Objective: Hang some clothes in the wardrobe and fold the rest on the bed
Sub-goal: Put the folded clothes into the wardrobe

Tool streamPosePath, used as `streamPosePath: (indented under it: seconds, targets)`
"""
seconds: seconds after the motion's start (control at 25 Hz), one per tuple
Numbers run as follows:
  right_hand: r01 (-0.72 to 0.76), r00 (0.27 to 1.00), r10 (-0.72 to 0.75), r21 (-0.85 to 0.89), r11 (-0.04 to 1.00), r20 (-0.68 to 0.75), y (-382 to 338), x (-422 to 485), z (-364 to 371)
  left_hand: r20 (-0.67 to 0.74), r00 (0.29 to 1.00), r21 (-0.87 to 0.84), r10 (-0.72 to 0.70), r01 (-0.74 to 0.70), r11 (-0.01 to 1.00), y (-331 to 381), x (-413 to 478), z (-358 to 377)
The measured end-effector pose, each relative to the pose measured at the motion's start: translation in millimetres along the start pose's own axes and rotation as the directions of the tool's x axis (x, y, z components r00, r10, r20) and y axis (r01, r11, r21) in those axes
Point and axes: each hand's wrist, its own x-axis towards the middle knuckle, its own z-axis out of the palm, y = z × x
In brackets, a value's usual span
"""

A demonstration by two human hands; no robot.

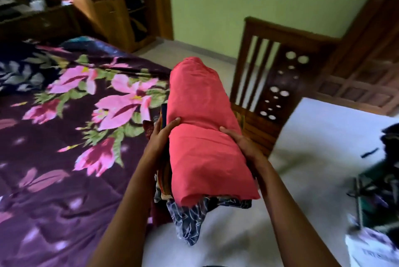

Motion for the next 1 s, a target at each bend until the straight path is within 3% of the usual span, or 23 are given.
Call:
streamPosePath:
  seconds: [0.16, 0.4, 0.64, 0.8, 1.0]
  targets:
    - [0.108, 0.985, -0.103, 0.028, 0.994, -0.139, -6.7, -24.9, -140.9, 0.123, 0.992, 0.028, -0.021, 0.017, 0.999, -9.4, -10.4, 151.2]
    - [0.182, 0.943, -0.157, 0.060, 0.981, -0.294, -18.8, -47.9, -312.6, 0.380, 0.923, 0.079, -0.060, 0.032, 0.996, -27.6, 2.2, 333.7]
    - [0.132, 0.891, -0.049, 0.153, 0.979, -0.452, -28.6, -17.2, -437.5, 0.505, 0.851, 0.149, -0.145, 0.079, 0.986, -33.1, 43.3, 483.0]
    - [0.119, 0.817, 0.018, 0.199, 0.973, -0.576, -52.2, 26.8, -517.4, 0.547, 0.817, 0.201, -0.183, 0.083, 0.976, -24.9, 90.7, 581.6]
    - [0.177, 0.732, 0.025, 0.227, 0.958, -0.681, -96.6, 78.4, -601.3, 0.672, 0.729, 0.250, -0.127, -0.061, 0.966, 0.9, 156.5, 691.7]
